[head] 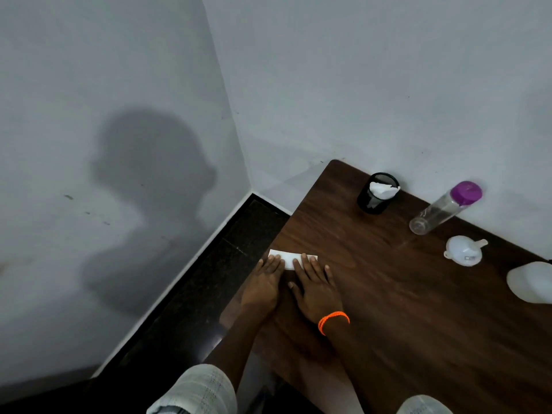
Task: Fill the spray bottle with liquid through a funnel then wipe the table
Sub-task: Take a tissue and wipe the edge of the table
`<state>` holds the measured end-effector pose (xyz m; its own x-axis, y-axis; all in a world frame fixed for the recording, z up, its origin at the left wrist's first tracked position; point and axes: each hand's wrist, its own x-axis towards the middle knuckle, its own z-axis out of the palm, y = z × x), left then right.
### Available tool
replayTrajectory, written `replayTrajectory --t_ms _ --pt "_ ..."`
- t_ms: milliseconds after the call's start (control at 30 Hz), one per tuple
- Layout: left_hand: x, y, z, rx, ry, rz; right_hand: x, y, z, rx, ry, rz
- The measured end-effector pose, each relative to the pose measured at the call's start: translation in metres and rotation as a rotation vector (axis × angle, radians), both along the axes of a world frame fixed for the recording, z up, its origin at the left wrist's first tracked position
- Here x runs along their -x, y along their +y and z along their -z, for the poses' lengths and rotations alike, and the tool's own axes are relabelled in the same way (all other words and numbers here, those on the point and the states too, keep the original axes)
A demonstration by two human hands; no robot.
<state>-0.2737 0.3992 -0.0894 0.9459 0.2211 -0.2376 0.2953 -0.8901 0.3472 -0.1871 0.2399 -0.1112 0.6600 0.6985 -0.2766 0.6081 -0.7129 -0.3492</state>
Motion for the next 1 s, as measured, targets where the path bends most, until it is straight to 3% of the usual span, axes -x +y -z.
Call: replayTrajectory --t_ms 367,600,767,1000 --pt "0.085 -0.062 0.002 0.035 -0.002 -0.081 0.068 -0.064 0.007 -0.031 -0.099 -0.139" --pt "0.112 -0.122 -0.002 0.085 0.073 -0.082 0.095 -0.116 0.006 -0.028 -0.084 -0.064" --pt "0.099 -0.146 0.008 0.087 0.089 0.023 0.095 -0.150 0.005 0.007 -0.075 0.020" --pt "0.021 -0.132 0.001 0.001 0.122 0.238 0.055 -0.158 0.007 0.018 -0.079 0.154"
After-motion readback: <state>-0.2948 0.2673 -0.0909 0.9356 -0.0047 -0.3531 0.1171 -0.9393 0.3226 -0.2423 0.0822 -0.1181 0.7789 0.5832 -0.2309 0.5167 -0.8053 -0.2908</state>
